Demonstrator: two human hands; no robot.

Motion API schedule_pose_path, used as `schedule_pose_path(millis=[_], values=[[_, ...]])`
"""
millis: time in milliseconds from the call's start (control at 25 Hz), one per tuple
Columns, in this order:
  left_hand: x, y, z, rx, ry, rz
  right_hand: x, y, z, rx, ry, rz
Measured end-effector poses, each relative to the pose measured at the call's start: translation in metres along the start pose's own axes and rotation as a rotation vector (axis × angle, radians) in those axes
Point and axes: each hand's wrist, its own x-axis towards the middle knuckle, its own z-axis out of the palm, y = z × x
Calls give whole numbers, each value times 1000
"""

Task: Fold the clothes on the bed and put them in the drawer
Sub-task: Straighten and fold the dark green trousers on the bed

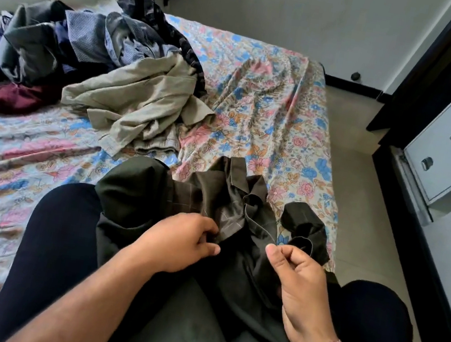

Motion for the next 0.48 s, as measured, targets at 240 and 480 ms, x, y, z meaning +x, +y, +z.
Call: schedule_pose_path(millis=[240, 480], values=[[-6, 4, 0, 312, 80, -32, 0, 1, -5, 103, 3, 33], [-8, 16, -11, 54, 407, -33, 0, -9, -5, 86, 111, -67]])
